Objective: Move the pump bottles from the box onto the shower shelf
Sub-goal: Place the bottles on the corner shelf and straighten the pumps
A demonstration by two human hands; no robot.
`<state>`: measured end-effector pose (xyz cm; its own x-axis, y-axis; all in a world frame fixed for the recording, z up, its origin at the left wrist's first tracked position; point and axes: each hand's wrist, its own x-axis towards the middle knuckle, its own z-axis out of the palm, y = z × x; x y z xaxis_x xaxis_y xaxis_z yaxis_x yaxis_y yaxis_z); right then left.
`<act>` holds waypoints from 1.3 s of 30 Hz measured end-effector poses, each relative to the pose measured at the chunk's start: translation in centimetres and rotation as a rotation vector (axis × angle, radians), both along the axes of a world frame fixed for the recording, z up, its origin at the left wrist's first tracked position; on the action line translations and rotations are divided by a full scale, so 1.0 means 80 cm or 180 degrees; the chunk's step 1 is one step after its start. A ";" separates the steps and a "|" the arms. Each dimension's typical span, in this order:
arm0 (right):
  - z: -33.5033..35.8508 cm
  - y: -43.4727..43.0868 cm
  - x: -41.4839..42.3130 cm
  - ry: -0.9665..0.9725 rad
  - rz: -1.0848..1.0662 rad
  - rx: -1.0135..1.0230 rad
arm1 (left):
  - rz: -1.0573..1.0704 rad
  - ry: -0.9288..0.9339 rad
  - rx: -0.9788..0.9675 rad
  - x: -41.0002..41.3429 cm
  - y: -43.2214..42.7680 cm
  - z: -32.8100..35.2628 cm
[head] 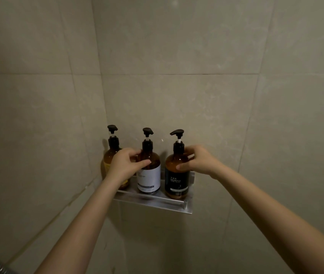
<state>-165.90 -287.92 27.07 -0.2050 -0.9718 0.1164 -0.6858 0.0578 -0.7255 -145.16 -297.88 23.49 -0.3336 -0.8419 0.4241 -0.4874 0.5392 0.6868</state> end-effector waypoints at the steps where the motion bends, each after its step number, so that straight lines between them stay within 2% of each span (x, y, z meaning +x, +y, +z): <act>1: 0.001 0.000 0.000 -0.0006 -0.0004 0.0022 | -0.0016 0.0001 -0.0002 0.000 0.000 0.001; 9: 0.002 0.007 0.000 0.0112 -0.0140 0.0037 | -0.0075 0.0083 0.0122 -0.002 0.000 -0.001; 15: -0.006 0.009 0.001 -0.0099 -0.0190 -0.0067 | -0.0146 0.0210 0.0154 -0.003 0.006 -0.002; 18: -0.006 0.010 0.002 -0.0130 -0.0196 -0.0067 | 0.0074 0.0786 0.0157 0.008 0.011 -0.003; 20: -0.004 0.010 0.001 -0.0121 -0.0198 -0.0049 | 0.0518 0.1426 0.0016 0.025 0.013 0.000; 22: -0.003 0.011 0.001 -0.0128 -0.0200 -0.0042 | 0.0967 0.1674 -0.0079 0.043 0.008 0.004; 24: -0.003 0.011 0.000 -0.0136 -0.0190 -0.0059 | 0.1159 0.1400 -0.0037 0.056 -0.005 0.004; 28: -0.006 0.011 -0.002 -0.0175 -0.0183 -0.0106 | 0.0983 0.0836 0.0249 0.054 -0.023 -0.001; 35: -0.005 0.013 -0.004 -0.0188 -0.0093 -0.0123 | 0.1270 0.0220 -0.0251 0.042 -0.029 -0.005; 39: -0.005 0.016 -0.004 -0.0253 -0.0051 -0.0143 | 0.1108 0.0095 0.0126 0.046 -0.038 0.004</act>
